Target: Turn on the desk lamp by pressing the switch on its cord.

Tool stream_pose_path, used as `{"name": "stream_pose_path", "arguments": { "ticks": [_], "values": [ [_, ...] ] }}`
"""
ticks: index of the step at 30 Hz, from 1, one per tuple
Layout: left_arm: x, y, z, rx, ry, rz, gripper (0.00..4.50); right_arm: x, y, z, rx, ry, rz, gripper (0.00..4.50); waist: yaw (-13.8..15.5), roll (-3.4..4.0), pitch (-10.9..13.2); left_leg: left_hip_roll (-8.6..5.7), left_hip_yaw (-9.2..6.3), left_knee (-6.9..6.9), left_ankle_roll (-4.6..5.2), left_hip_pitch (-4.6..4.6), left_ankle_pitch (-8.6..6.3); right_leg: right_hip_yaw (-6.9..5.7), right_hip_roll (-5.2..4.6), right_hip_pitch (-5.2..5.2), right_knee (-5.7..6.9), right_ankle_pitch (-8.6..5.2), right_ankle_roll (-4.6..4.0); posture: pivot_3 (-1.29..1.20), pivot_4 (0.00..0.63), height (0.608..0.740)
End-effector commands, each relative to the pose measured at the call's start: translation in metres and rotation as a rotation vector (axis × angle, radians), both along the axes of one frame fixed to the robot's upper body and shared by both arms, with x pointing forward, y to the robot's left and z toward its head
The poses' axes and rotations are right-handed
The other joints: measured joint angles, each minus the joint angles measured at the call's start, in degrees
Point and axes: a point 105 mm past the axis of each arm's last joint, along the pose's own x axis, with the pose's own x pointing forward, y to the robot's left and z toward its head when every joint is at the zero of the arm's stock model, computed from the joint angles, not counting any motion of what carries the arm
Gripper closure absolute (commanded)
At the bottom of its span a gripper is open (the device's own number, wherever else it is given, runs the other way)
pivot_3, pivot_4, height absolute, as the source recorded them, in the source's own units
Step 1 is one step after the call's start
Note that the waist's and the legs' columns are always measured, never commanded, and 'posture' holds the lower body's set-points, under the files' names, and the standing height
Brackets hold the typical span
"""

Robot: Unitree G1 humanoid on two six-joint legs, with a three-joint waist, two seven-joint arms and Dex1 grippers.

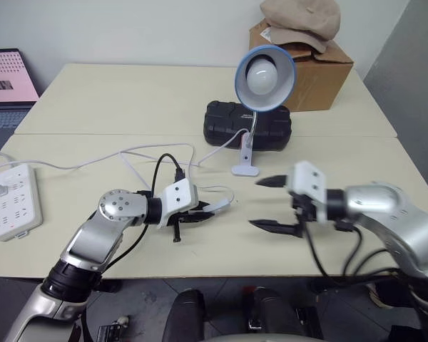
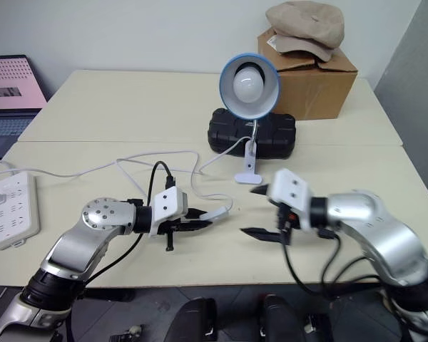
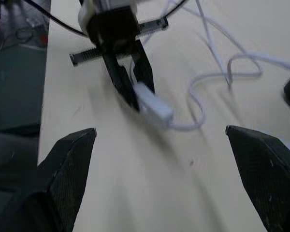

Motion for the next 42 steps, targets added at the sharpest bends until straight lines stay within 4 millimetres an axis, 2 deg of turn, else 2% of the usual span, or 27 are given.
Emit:
{"name": "stream_pose_path", "arguments": {
  "ticks": [1,7,14,25,28,40,42],
  "values": [
    [-0.001,0.0,0.009,-0.005,-0.01,-0.024,4.11,0.004,0.02,-0.003,-0.046,-0.011,0.054,0.0,0.1,0.0,0.0,0.01,0.0,0.0,0.0,0.0,0.0,-0.01,0.0,0.01,0.0,-0.01,-0.01,0.0,0.15,0.74],
    [-0.001,-0.003,0.01,-0.005,-0.015,-0.037,4.11,0.015,0.043,-0.009,-0.097,-0.008,0.107,0.0,0.2,0.0,0.0,-0.01,0.06,0.06,0.0,-0.03,0.0,0.02,-0.04,0.01,0.0,0.0,0.0,0.0,0.15,0.74],
    [-0.002,-0.006,0.01,-0.004,-0.02,-0.053,4.11,0.023,0.048,-0.02,-0.175,-0.001,0.147,0.0,0.2,0.0,0.0,0.0,0.06,0.06,0.01,-0.01,0.01,0.01,-0.03,0.01,0.03,0.01,-0.01,0.0,0.15,0.74],
    [-0.003,-0.01,0.015,-0.008,-0.037,-0.054,4.11,0.028,0.052,-0.03,-0.208,0.002,0.156,0.0,0.2,0.0,0.0,0.01,0.05,0.06,0.01,-0.01,0.01,0.0,-0.03,0.01,0.05,0.01,-0.01,0.0,0.15,0.74],
    [-0.003,-0.011,0.016,-0.004,-0.04,-0.058,4.11,0.029,0.052,-0.031,-0.208,-0.002,0.149,0.45,0.2,0.0,0.0,0.01,0.06,0.06,0.01,-0.01,0.01,0.0,-0.03,0.01,0.05,0.01,-0.01,0.0,0.15,0.74],
    [0.0,-0.007,0.012,0.025,-0.06,-0.061,4.11,0.034,0.05,-0.031,-0.211,-0.014,0.138,3.37,0.2,0.0,0.0,0.01,0.06,0.06,0.01,-0.01,0.01,0.0,-0.02,0.01,0.05,0.01,-0.01,0.0,0.15,0.74],
    [0.001,-0.006,0.012,0.024,-0.063,-0.06,4.11,0.034,0.05,-0.031,-0.212,-0.015,0.14,3.56,0.2,0.0,0.0,0.01,0.06,0.06,0.01,-0.01,0.01,0.0,-0.02,0.01,0.05,0.01,-0.01,0.0,0.15,0.74]
  ]
}}
